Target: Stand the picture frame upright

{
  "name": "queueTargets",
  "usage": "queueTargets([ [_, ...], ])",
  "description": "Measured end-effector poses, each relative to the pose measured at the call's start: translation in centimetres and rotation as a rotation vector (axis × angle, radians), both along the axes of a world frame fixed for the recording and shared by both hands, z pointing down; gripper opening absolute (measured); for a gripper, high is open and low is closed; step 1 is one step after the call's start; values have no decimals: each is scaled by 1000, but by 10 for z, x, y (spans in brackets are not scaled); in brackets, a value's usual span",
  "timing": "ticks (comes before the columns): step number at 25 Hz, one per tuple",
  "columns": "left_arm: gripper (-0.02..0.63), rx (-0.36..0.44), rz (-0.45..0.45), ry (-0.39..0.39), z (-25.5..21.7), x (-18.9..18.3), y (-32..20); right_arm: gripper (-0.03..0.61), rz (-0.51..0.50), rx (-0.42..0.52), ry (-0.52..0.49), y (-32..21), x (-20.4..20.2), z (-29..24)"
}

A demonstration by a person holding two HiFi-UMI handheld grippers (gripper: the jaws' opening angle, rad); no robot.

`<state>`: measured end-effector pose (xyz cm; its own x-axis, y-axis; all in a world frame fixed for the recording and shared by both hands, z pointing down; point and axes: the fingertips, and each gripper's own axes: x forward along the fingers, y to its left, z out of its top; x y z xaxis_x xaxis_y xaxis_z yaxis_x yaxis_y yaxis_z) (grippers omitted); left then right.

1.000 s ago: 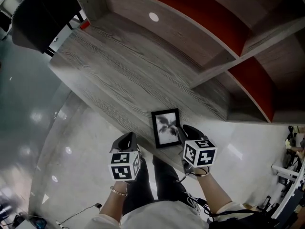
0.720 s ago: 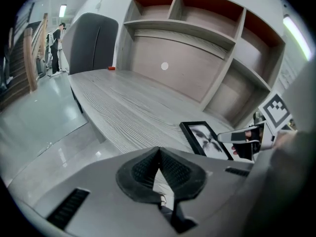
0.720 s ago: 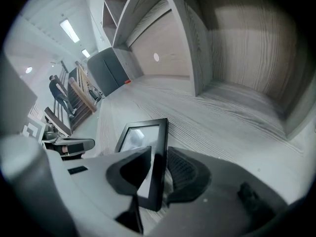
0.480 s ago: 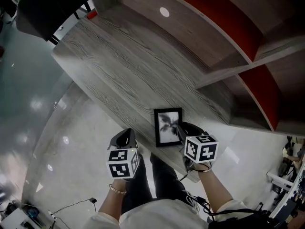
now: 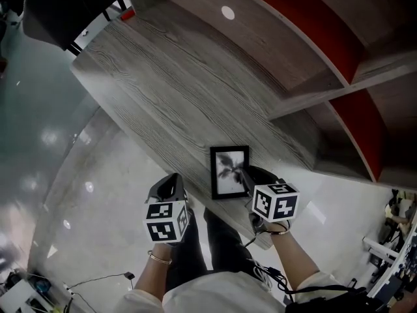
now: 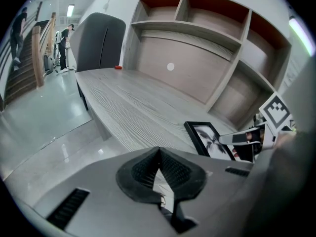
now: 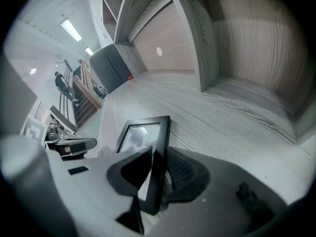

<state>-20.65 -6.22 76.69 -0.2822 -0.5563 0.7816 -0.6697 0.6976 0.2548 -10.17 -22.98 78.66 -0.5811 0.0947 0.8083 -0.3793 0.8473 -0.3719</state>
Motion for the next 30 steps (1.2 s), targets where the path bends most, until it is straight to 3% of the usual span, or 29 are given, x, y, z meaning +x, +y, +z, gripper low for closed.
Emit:
queueTargets([
  [10,12,-6,27,-10,-4,2,-1,86,36,-11,-3,-2,1,0],
  [30,12,59,125,-55,-45,-5,-24,84,225,94,-105,-22,14,-50],
])
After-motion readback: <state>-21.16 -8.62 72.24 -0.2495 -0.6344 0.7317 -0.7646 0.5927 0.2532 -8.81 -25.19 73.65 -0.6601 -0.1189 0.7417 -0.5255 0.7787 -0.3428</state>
